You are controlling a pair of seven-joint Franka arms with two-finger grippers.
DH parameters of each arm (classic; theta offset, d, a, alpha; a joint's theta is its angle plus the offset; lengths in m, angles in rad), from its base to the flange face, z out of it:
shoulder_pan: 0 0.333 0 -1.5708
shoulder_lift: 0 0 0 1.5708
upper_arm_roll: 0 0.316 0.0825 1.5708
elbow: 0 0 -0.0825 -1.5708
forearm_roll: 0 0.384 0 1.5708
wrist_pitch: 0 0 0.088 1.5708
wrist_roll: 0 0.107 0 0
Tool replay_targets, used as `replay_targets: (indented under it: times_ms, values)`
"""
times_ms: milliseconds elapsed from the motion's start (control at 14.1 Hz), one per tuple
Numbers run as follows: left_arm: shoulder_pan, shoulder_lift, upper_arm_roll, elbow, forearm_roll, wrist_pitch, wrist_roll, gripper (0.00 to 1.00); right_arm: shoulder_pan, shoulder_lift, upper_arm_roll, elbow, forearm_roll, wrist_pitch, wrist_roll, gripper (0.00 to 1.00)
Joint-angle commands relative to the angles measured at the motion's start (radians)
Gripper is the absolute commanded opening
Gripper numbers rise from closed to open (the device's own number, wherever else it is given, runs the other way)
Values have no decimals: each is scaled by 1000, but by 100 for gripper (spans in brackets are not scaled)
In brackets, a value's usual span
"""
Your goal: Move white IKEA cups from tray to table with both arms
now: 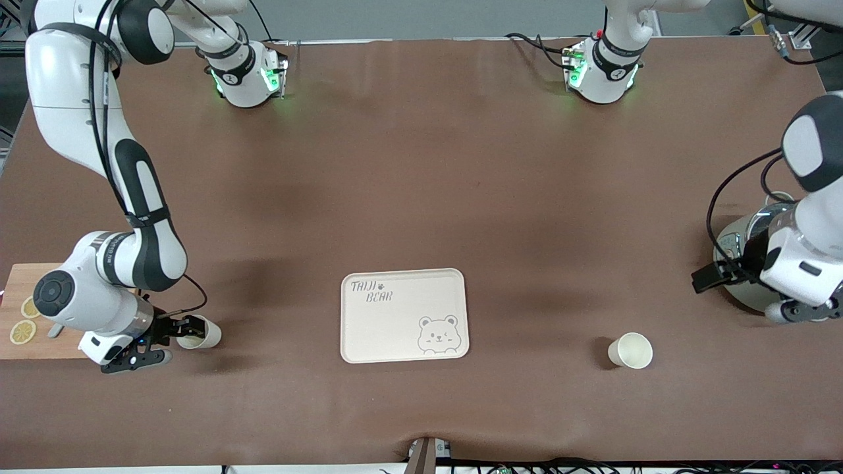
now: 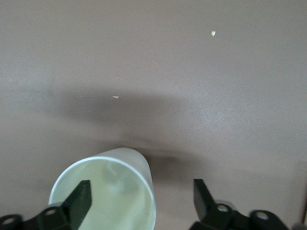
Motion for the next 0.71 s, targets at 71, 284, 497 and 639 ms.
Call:
replay_targets:
  times_ms: [71,284,497,639]
  values:
    - [0,-85,-21,-24,-3,-101,20,100,1,-69,0,61,21,-193,-2,100]
    - [1,-127,-37,-19,-3,-150,31,100,-1,-150,-7,65,12,-319,1,100]
    - [3,-138,-40,-15,-14,-159,24,100,-3,-229,-13,65,9,-443,2,100]
    - [6,-138,-41,-9,-12,-173,24,100,-3,-278,-13,65,4,-509,15,100]
